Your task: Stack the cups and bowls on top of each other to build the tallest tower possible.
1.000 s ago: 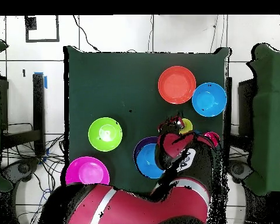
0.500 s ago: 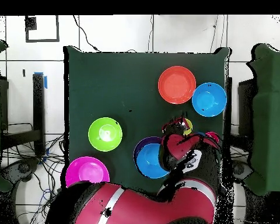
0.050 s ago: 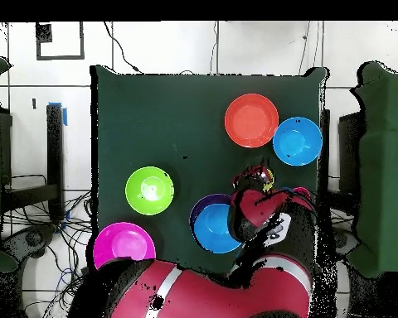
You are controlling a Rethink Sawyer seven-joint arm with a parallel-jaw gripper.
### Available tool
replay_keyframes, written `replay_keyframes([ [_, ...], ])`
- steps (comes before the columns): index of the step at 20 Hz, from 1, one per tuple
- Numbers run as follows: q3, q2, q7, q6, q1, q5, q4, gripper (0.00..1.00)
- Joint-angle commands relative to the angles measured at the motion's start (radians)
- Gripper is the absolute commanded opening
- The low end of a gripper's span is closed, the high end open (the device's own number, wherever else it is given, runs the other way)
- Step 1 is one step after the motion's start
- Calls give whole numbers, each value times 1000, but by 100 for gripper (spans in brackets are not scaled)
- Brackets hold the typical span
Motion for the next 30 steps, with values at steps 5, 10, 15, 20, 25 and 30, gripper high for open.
replay_keyframes([
  [5,184,-6,73,141,-40,-19,-105,100],
  [10,220,-3,65,159,-65,-33,-117,100],
  [15,246,10,55,167,-85,-42,-134,100],
  [20,316,7,15,218,-128,-87,-135,100],
  [25,472,-11,-67,322,-231,-161,-115,100],
  [30,525,-16,-94,364,-263,-171,-109,100],
])
